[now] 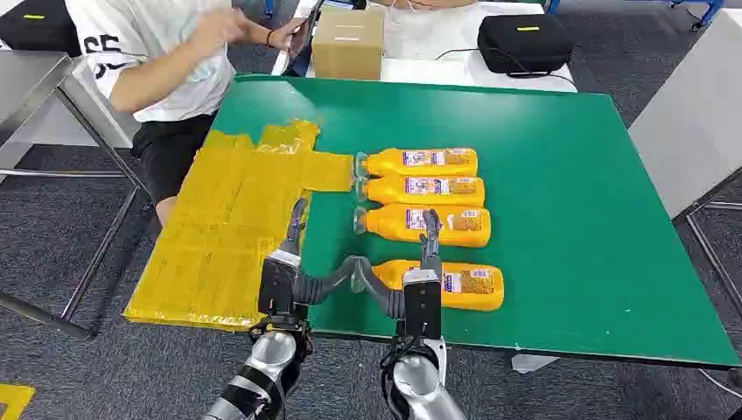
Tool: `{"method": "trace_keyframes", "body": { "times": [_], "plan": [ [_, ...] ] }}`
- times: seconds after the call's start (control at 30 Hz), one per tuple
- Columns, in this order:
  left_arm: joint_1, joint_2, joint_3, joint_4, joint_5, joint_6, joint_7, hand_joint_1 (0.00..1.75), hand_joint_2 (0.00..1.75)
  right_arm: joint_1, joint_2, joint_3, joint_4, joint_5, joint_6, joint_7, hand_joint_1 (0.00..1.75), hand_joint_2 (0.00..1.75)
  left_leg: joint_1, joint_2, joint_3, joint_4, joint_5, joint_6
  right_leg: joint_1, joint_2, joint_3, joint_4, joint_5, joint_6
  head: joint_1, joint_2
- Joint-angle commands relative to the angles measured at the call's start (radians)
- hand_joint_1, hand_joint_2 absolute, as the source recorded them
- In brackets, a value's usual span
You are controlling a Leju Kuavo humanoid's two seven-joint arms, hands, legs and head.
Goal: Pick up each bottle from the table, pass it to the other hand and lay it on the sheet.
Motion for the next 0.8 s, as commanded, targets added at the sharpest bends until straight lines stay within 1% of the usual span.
{"method": "trace_keyframes", "body": {
  "times": [0.03, 0.13, 0.17, 0.23, 0.27, 0.33, 0.37, 0.43, 0.5, 0.53, 0.57, 0.6, 0.67, 0.73, 0.77, 0.8],
  "plan": [
    [-0.013, 0.005, -0.026, 0.042, 0.019, -0.006, 0.004, 0.00, 1.75, 0.036, 0.025, 0.020, 0.041, 0.005, -0.006, 0.002, 0.00, 1.75, 0.002, 0.000, 0.006, -0.001, -0.002, -0.002, 0.002, 0.000, 0.006, -0.002, -0.002, -0.002, 0.000, 0.000],
    [-0.016, 0.009, -0.020, 0.040, 0.032, -0.003, -0.005, 0.00, 1.75, 0.035, 0.024, 0.026, 0.046, 0.010, -0.009, -0.001, 0.00, 1.75, 0.000, 0.000, 0.003, -0.001, -0.001, -0.001, 0.000, 0.000, 0.002, -0.001, -0.001, -0.001, 0.000, 0.000],
    [-0.016, 0.008, -0.023, 0.039, 0.031, -0.004, -0.004, 0.00, 1.75, 0.035, 0.024, 0.026, 0.047, 0.010, -0.009, -0.001, 0.00, 1.75, 0.001, 0.000, 0.005, -0.001, -0.002, -0.001, 0.001, 0.000, 0.005, -0.001, -0.001, -0.002, 0.000, 0.000],
    [-0.012, -0.003, -0.036, 0.041, 0.028, -0.010, -0.005, 0.00, 1.75, 0.035, 0.024, 0.025, 0.047, 0.008, -0.008, 0.000, 0.00, 1.75, 0.001, 0.000, 0.003, -0.001, -0.001, -0.001, 0.001, 0.000, 0.003, -0.001, -0.001, -0.001, 0.000, 0.000],
    [-0.012, -0.007, -0.048, 0.044, 0.029, -0.020, -0.005, 0.00, 1.75, 0.035, 0.022, 0.026, 0.046, 0.008, -0.005, 0.000, 0.00, 1.75, 0.001, 0.000, 0.006, -0.002, -0.002, -0.002, 0.001, 0.000, 0.006, -0.002, -0.002, -0.002, 0.000, 0.000],
    [-0.010, -0.014, -0.055, 0.048, 0.026, -0.013, -0.007, 0.00, 1.75, 0.038, 0.022, 0.030, 0.046, 0.010, -0.007, -0.002, 0.00, 1.75, 0.000, -0.001, 0.003, -0.001, -0.001, -0.001, 0.000, -0.001, 0.003, -0.001, -0.001, -0.001, 0.000, 0.000],
    [-0.011, -0.013, -0.057, 0.049, 0.031, -0.008, -0.008, 0.00, 1.75, 0.039, 0.022, 0.032, 0.044, 0.013, -0.010, -0.003, 0.00, 1.75, 0.001, -0.001, 0.005, -0.001, -0.002, -0.002, 0.001, -0.001, 0.006, -0.002, -0.002, -0.002, 0.000, 0.000],
    [-0.010, -0.005, -0.048, 0.050, 0.035, 0.003, -0.008, 0.00, 1.75, 0.043, 0.020, 0.031, 0.042, 0.014, -0.015, -0.002, 0.00, 1.75, 0.000, 0.000, 0.003, -0.001, -0.001, -0.001, 0.000, 0.000, 0.003, -0.001, -0.001, -0.001, 0.000, 0.000],
    [-0.012, 0.007, -0.034, 0.047, 0.041, 0.014, -0.011, 0.00, 1.75, 0.042, 0.018, 0.029, 0.041, 0.013, -0.014, 0.000, 0.00, 1.75, 0.001, 0.000, 0.005, -0.002, -0.002, -0.002, 0.001, 0.000, 0.005, -0.002, -0.001, -0.002, 0.000, 0.000],
    [-0.013, 0.012, -0.027, 0.045, 0.043, 0.019, -0.013, 0.00, 1.75, 0.042, 0.017, 0.029, 0.042, 0.014, -0.014, 0.000, 0.00, 1.75, 0.001, 0.000, 0.003, -0.001, -0.001, -0.001, 0.001, 0.000, 0.003, -0.001, -0.001, -0.001, 0.000, 0.000],
    [-0.015, 0.017, -0.013, 0.042, 0.051, 0.020, -0.016, 0.00, 1.75, 0.039, 0.017, 0.030, 0.048, 0.019, -0.018, 0.005, 0.00, 1.75, 0.002, 0.000, 0.006, -0.002, -0.002, -0.002, 0.002, 0.000, 0.006, -0.002, -0.002, -0.002, 0.000, 0.000],
    [-0.017, 0.022, -0.007, 0.040, 0.051, 0.022, -0.020, 0.00, 1.75, 0.037, 0.015, 0.031, 0.055, 0.025, -0.020, 0.012, 0.00, 1.75, 0.001, 0.001, 0.005, -0.002, -0.001, -0.002, 0.001, 0.001, 0.005, -0.002, -0.001, -0.002, 0.000, 0.000],
    [-0.018, 0.023, -0.002, 0.039, 0.048, 0.025, -0.023, 0.00, 1.75, 0.035, 0.015, 0.033, 0.063, 0.033, -0.023, 0.016, 0.00, 1.75, 0.001, 0.001, 0.006, -0.002, -0.002, -0.002, 0.002, 0.001, 0.006, -0.002, -0.001, -0.002, 0.000, 0.000],
    [-0.020, 0.025, -0.001, 0.038, 0.049, 0.024, -0.023, 0.00, 1.75, 0.037, 0.014, 0.034, 0.065, 0.033, -0.022, 0.016, 0.00, 1.75, 0.001, 0.000, 0.003, -0.001, -0.001, -0.001, 0.001, 0.000, 0.003, -0.001, 0.000, -0.001, 0.000, 0.000],
    [-0.020, 0.025, -0.001, 0.038, 0.049, 0.024, -0.023, 0.00, 1.75, 0.037, 0.014, 0.034, 0.065, 0.033, -0.022, 0.016, 0.00, 1.75, 0.002, 0.001, 0.006, -0.002, -0.002, -0.002, 0.002, 0.001, 0.006, -0.003, -0.001, -0.002, 0.000, 0.000],
    [-0.020, 0.025, -0.001, 0.038, 0.049, 0.024, -0.023, 0.00, 1.75, 0.037, 0.014, 0.034, 0.065, 0.033, -0.022, 0.016, 0.00, 1.75, 0.001, 0.000, 0.004, -0.002, -0.001, -0.001, 0.001, 0.000, 0.004, -0.002, -0.001, -0.002, 0.000, 0.000]
  ]
}}
